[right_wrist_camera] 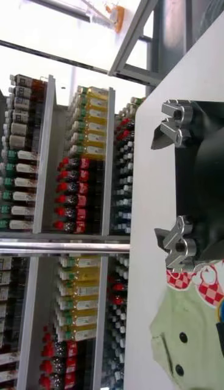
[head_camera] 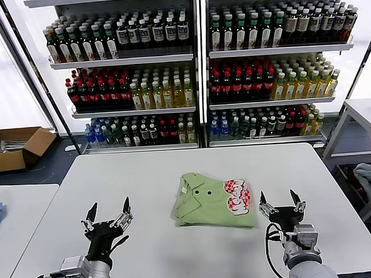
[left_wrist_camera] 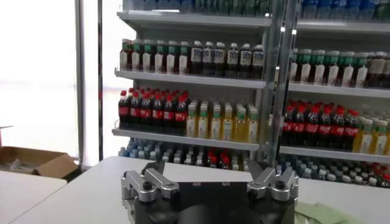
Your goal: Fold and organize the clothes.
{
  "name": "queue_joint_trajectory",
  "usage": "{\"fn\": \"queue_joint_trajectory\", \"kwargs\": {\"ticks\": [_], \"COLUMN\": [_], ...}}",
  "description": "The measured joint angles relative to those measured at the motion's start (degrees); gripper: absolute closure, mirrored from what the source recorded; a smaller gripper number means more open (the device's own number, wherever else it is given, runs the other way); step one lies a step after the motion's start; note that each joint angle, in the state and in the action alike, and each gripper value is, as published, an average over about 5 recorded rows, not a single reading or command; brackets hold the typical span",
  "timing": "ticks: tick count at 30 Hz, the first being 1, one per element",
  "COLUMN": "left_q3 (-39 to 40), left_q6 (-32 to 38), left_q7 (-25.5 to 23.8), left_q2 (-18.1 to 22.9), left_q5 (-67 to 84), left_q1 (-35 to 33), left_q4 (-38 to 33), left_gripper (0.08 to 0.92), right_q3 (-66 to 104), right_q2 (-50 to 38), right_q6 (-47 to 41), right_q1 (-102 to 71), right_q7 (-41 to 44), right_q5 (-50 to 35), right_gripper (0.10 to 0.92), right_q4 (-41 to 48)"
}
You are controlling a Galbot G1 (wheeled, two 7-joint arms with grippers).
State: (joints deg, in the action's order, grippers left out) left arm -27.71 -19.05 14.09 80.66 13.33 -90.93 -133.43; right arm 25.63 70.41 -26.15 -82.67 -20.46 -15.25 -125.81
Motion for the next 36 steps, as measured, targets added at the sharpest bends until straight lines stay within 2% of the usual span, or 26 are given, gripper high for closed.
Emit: {"fn": "queue_joint_trajectory", "kwargs": {"ticks": [36], "left_q3": [-0.30], "left_q6": [2.23], "left_q7": [-3.14], "left_q2": [0.20], "left_q5": [-1.09], "left_q1": [-0.75], "left_q4": [0.14], "left_gripper": [0.177], "right_q3": [-0.30], "right_q2": [0.21], "right_q6": [0.49], "right_q1": [-0.86], "right_q7": [-0.22], "right_q5": [0.62], "right_gripper": [0.203], "right_q4": [-0.36]}}
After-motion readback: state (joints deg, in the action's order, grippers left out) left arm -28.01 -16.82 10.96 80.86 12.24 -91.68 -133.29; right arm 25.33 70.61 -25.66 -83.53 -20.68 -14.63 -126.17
